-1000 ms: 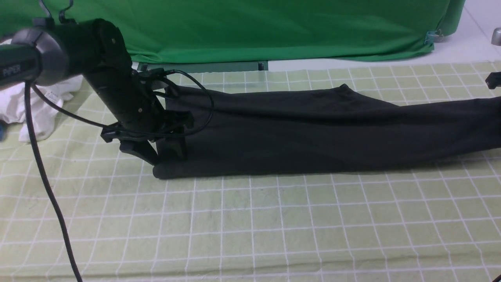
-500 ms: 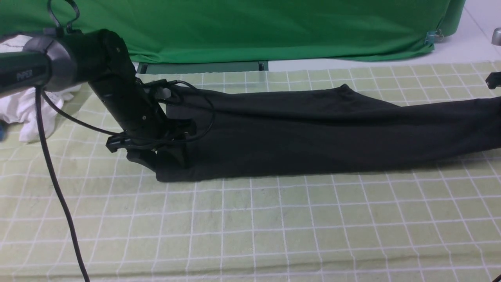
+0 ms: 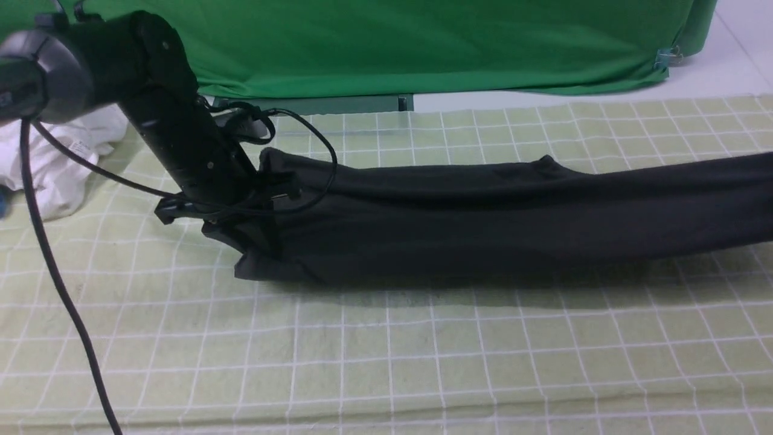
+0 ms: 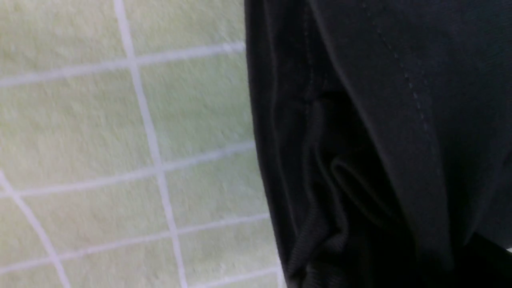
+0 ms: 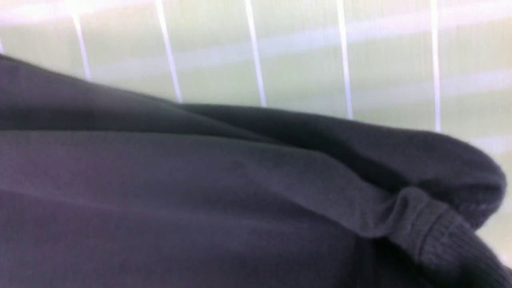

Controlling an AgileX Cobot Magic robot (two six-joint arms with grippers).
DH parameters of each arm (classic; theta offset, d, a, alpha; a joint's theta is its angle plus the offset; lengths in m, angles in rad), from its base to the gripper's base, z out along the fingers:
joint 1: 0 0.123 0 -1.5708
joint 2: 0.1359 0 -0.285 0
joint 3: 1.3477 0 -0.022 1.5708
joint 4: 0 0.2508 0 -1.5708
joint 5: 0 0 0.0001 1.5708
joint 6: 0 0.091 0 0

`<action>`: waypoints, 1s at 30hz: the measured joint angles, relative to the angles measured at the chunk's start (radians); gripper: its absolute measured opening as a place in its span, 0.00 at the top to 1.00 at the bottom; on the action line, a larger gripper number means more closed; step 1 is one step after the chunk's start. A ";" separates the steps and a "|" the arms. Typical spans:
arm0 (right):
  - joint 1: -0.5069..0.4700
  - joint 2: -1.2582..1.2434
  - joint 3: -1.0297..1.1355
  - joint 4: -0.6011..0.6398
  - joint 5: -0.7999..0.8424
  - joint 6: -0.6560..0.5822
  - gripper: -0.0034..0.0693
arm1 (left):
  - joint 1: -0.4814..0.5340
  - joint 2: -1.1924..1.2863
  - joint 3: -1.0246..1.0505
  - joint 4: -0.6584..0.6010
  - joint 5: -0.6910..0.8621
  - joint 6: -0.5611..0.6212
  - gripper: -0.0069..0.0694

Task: Fold a long-sleeved shirt over a green coffee tablecloth.
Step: 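Fold the right end of the dark garment over onto its left end with the right gripper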

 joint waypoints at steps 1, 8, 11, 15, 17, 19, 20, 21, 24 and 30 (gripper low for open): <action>-0.002 -0.007 0.016 -0.003 0.000 -0.002 0.86 | -0.002 -0.006 0.004 0.000 0.001 0.000 0.79; -0.022 -0.099 0.256 -0.032 -0.015 -0.007 0.86 | -0.092 -0.127 0.196 0.011 0.001 0.000 0.79; -0.038 -0.155 0.371 -0.059 -0.016 -0.017 0.86 | -0.142 -0.182 0.305 0.030 0.005 0.000 0.79; -0.079 -0.217 0.481 -0.080 -0.029 -0.024 0.86 | -0.169 -0.250 0.417 0.042 -0.005 0.000 0.79; -0.091 -0.230 0.497 -0.080 -0.031 -0.025 0.86 | -0.169 -0.265 0.440 0.042 -0.010 0.000 0.79; -0.103 -0.244 0.510 -0.080 -0.033 -0.025 0.86 | -0.169 -0.276 0.462 0.046 -0.015 0.000 0.79; -0.107 -0.247 0.512 -0.080 -0.033 -0.025 0.86 | -0.169 -0.279 0.471 0.048 -0.020 0.000 0.79; -0.110 -0.248 0.512 -0.079 -0.035 -0.025 0.86 | -0.169 -0.280 0.475 0.049 -0.027 0.000 0.79; -0.110 -0.248 0.514 -0.079 -0.038 -0.026 0.86 | -0.169 -0.281 0.478 0.050 -0.042 0.000 0.78; -0.110 -0.248 0.514 -0.072 -0.041 -0.028 0.86 | -0.169 -0.281 0.442 0.130 -0.005 0.013 0.62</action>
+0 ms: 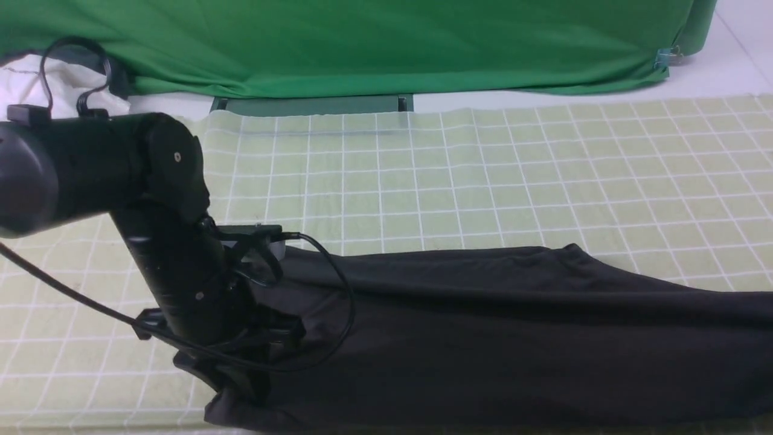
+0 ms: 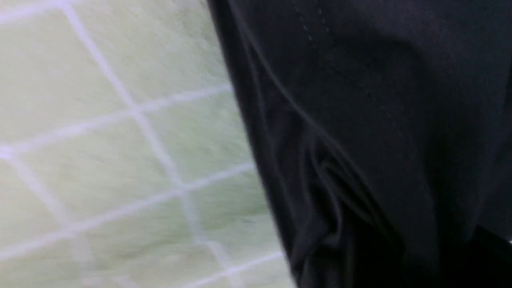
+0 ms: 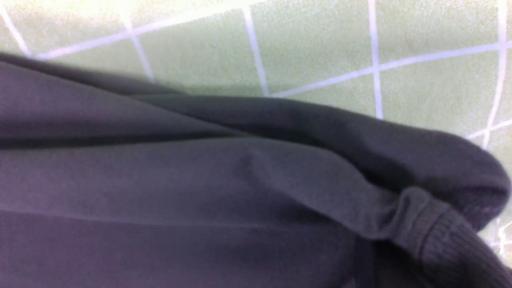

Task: Fold a long-sleeved shirt over a green coffee tablecloth.
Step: 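Fold the right end of the dark garment over onto its left end with the right gripper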

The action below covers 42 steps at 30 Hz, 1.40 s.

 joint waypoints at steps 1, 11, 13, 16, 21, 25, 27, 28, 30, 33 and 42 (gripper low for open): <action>0.000 0.000 0.000 0.000 0.000 -0.001 0.86 | 0.000 -0.001 -0.021 0.058 0.008 0.001 0.58; 0.000 0.000 0.000 0.004 -0.007 -0.002 0.86 | 0.020 -0.011 -0.268 0.148 -0.026 -0.084 0.36; 0.000 0.000 0.000 0.007 -0.008 -0.003 0.86 | 0.020 -0.008 -0.275 0.063 -0.064 -0.042 0.37; 0.000 0.000 0.000 0.008 -0.009 -0.003 0.86 | 0.020 0.011 -0.278 -0.030 -0.081 0.013 0.39; 0.000 0.000 0.000 0.011 -0.014 -0.004 0.86 | 0.019 0.129 -0.278 -0.099 -0.117 0.060 0.57; 0.000 0.000 0.000 0.012 -0.027 -0.004 0.86 | 0.019 0.200 -0.278 -0.097 -0.167 0.060 0.70; 0.000 0.000 0.000 0.013 -0.038 -0.004 0.86 | 0.020 0.250 -0.278 -0.098 -0.208 0.061 0.79; 0.000 0.000 0.000 0.014 -0.046 -0.004 0.86 | 0.022 0.271 -0.278 -0.099 -0.227 0.061 0.82; 0.000 0.000 -0.002 0.015 -0.049 -0.004 0.86 | 0.028 0.297 -0.283 -0.101 -0.260 0.062 0.86; 0.000 0.000 -0.019 0.017 -0.047 -0.004 0.86 | 0.051 0.319 -0.301 -0.103 -0.337 0.061 0.88; 0.000 0.000 -0.096 0.012 0.003 -0.004 0.86 | 0.161 0.314 -0.440 -0.123 -0.320 0.055 0.89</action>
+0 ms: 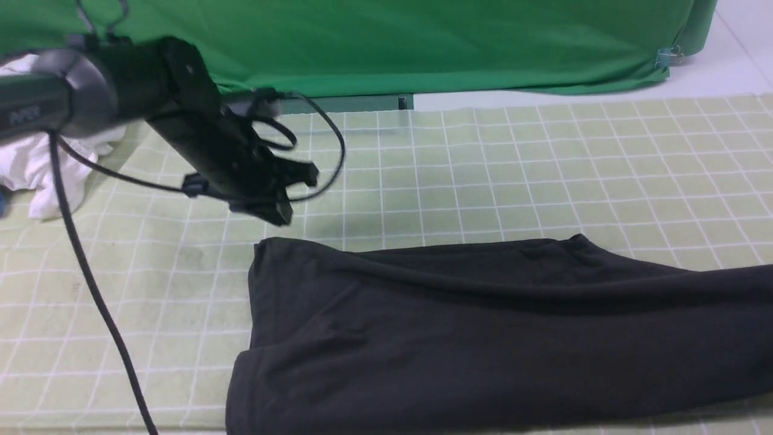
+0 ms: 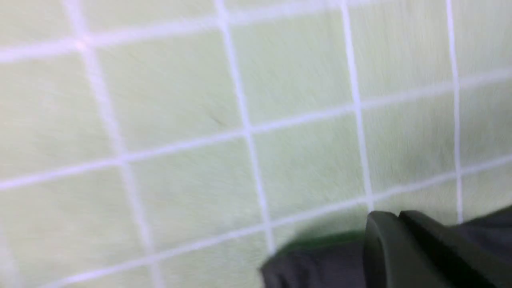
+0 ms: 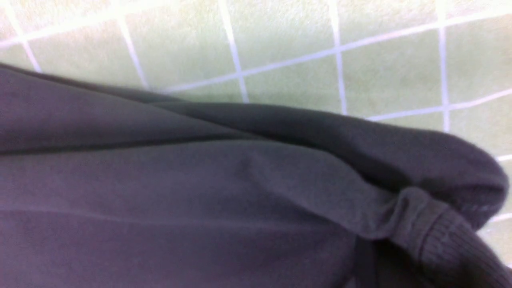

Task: Fold a long-sleeved shirt over a green coffee tablecloth.
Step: 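Fold the right end of the dark garment over onto its left end with the right gripper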

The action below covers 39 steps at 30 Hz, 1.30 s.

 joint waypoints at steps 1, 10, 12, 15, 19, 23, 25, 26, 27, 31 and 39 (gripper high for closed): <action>0.000 0.000 -0.015 0.000 0.013 0.000 0.86 | 0.028 -0.014 -0.034 -0.011 0.042 0.006 0.89; 0.008 -0.066 -0.113 0.078 0.028 0.045 0.86 | 0.117 -0.105 -0.146 -0.122 0.181 0.040 0.89; 0.024 -0.105 -0.117 0.128 0.028 0.061 0.86 | 0.127 -0.111 -0.147 -0.142 0.194 0.048 0.89; 0.091 -0.170 -0.119 0.210 0.028 0.113 0.86 | 0.151 -0.111 -0.147 -0.178 0.219 0.054 0.89; 0.239 -0.220 -0.119 0.281 0.028 0.174 0.86 | 0.188 -0.111 -0.147 -0.229 0.232 0.084 0.89; 0.426 -0.235 -0.119 0.307 0.009 0.253 0.86 | 0.216 -0.111 -0.147 -0.272 0.234 0.125 0.89; 0.613 -0.227 -0.119 0.310 -0.072 0.314 0.86 | 0.223 -0.111 -0.147 -0.273 0.233 0.138 0.89; 0.674 -0.221 -0.119 0.310 -0.110 0.327 0.86 | 0.223 -0.111 -0.147 -0.270 0.230 0.139 0.89; 0.686 -0.220 -0.119 0.310 -0.110 0.329 0.86 | 0.223 -0.111 -0.147 -0.270 0.230 0.139 0.89; 0.903 -0.170 -0.119 0.315 -0.272 0.380 0.86 | 0.223 -0.111 -0.147 -0.269 0.219 0.141 0.89; 1.143 -0.025 -0.119 0.316 -0.500 0.436 0.85 | 0.223 -0.111 -0.147 -0.261 0.219 0.141 0.89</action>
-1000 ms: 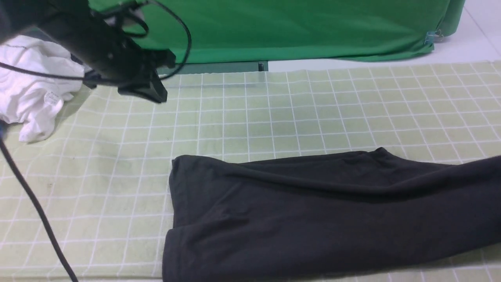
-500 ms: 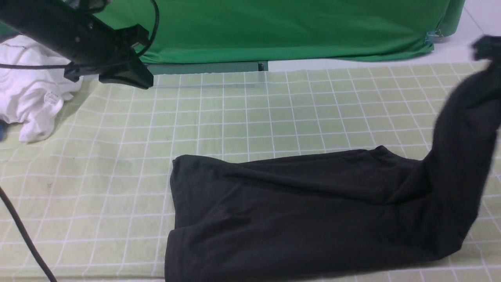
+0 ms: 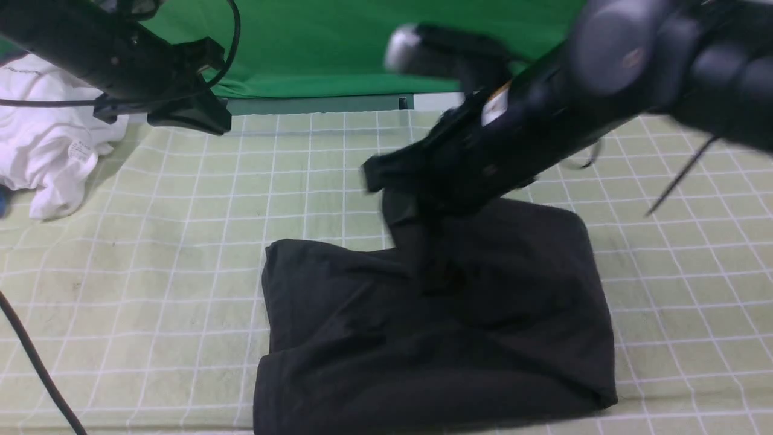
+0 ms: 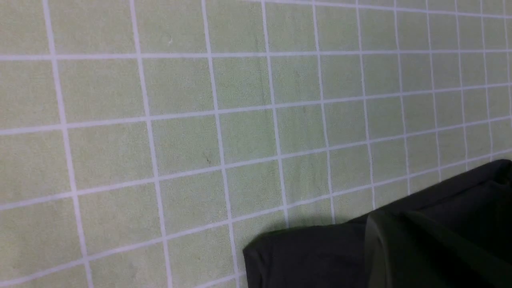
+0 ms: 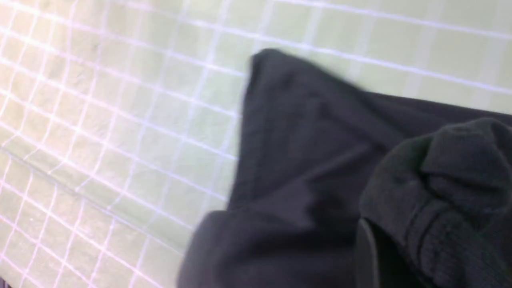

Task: Fold a long-sleeved shirt over a green coffee tablecloth.
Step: 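Fold the right end of the dark garment over onto its left end with the right gripper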

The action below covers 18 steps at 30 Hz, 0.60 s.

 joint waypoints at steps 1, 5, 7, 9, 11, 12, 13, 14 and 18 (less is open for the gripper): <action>0.038 0.046 0.000 0.000 -0.051 0.007 0.84 | 0.000 0.000 0.000 0.000 0.004 0.000 0.89; 0.106 0.139 0.000 0.000 -0.162 0.010 0.78 | 0.000 0.000 0.000 0.000 0.008 0.000 0.89; 0.133 0.185 0.000 0.000 -0.223 0.011 0.71 | 0.000 0.000 0.000 0.000 0.009 0.000 0.89; 0.153 0.220 0.000 0.000 -0.263 0.011 0.63 | 0.000 0.000 0.000 0.000 0.010 0.000 0.89; 0.171 0.244 0.000 0.001 -0.292 0.011 0.53 | 0.000 0.000 0.000 0.000 0.010 0.000 0.89; 0.176 0.249 0.000 0.001 -0.295 0.011 0.49 | 0.000 0.000 0.000 0.003 0.011 0.000 0.89; 0.179 0.249 0.000 0.003 -0.295 0.011 0.44 | 0.000 0.000 0.000 0.007 0.012 0.000 0.89; 0.180 0.248 0.000 0.004 -0.291 0.011 0.40 | 0.000 0.000 0.000 0.008 0.012 0.000 0.88; 0.153 0.188 -0.003 0.004 -0.212 -0.001 0.28 | 0.000 -0.001 0.000 0.010 0.019 0.000 0.87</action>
